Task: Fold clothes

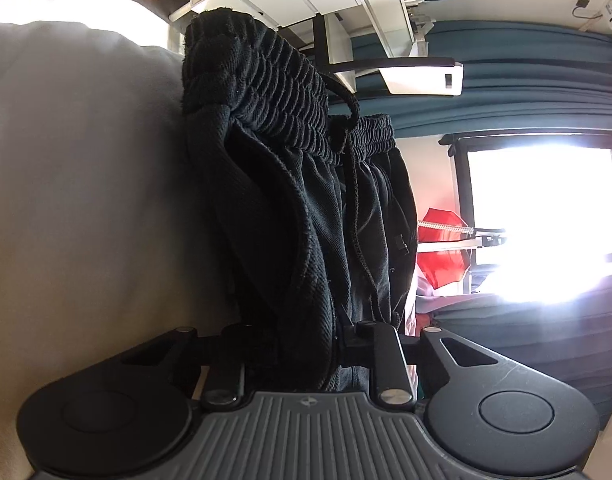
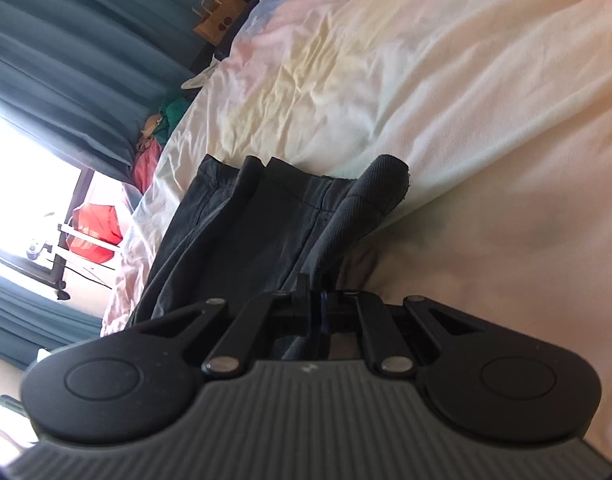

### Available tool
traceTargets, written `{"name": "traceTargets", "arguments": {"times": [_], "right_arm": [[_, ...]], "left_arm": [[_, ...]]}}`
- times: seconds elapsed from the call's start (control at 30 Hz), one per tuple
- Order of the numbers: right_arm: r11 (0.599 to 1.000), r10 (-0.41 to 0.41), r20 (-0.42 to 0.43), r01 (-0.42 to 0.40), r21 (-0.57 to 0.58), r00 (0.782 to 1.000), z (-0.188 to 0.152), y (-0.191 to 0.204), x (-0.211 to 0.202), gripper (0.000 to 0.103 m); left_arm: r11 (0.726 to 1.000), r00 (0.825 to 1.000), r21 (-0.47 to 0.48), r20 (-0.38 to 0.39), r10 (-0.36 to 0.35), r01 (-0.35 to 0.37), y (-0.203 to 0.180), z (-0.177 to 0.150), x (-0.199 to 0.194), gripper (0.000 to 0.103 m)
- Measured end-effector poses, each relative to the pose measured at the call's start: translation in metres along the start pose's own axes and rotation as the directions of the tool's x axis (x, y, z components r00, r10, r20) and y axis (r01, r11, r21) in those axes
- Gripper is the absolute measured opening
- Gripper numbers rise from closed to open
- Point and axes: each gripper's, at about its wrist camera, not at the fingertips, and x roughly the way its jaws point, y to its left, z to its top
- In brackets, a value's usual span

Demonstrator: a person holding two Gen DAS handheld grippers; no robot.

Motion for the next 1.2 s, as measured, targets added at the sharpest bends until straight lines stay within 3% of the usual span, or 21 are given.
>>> {"name": "traceTargets", "arguments": {"times": [0.1, 0.23, 0.5, 0.63, 0.77, 0.83, 1.0, 1.1, 1.2], "right_arm": [[1.0, 0.005, 0.021, -0.005, -0.013, 1.0, 0.0, 0.003, -0.008, 0.007], [0.998, 0.009, 0.07, -0.005, -0.056, 0.998, -0.002, 0.014, -0.023, 0.007], [0.972, 0.047, 0.159, -0.008, -0.237, 0.986, -0.007, 0.05, -0.058, 0.007], [0.961, 0.098, 0.181, -0.046, -0.273, 0.979, 0.015, 0.093, -0.043, 0.007], [0.947, 0.125, 0.188, -0.061, -0.315, 0.974, 0.048, 0.157, 0.0, 0.007], [0.927, 0.088, 0.21, -0.003, -0.375, 0.974, 0.061, 0.194, 0.035, 0.007], [0.839, -0.036, 0.264, 0.172, -0.516, 0.964, 0.077, 0.268, 0.145, 0.007], [0.812, -0.108, 0.266, 0.24, -0.532, 0.958, 0.078, 0.281, 0.211, 0.007], [0.804, -0.171, 0.241, 0.277, -0.526, 0.955, 0.077, 0.273, 0.267, 0.007]], "left_arm": [[1.0, 1.0, 0.026, 0.005, 0.004, -0.004, -0.001, 0.002, -0.003, 0.013], [0.995, 0.999, 0.098, 0.044, -0.012, 0.008, -0.011, 0.001, -0.016, 0.01], [0.958, 0.995, 0.286, 0.082, -0.055, 0.03, -0.108, 0.006, 0.01, 0.009], [0.927, 0.993, 0.374, 0.095, -0.076, 0.035, -0.157, 0.009, 0.026, 0.009], [0.887, 0.99, 0.46, 0.106, -0.097, 0.038, -0.207, 0.012, 0.041, 0.009], [0.861, 0.989, 0.509, 0.135, -0.069, -0.009, -0.24, 0.009, 0.073, 0.009], [0.791, 0.972, 0.592, 0.234, 0.016, -0.156, -0.311, -0.004, 0.196, 0.009], [0.727, 0.957, 0.642, 0.281, 0.071, -0.243, -0.334, -0.016, 0.28, 0.01], [0.701, 0.941, 0.637, 0.299, 0.158, -0.32, -0.329, -0.02, 0.345, 0.01]]}}
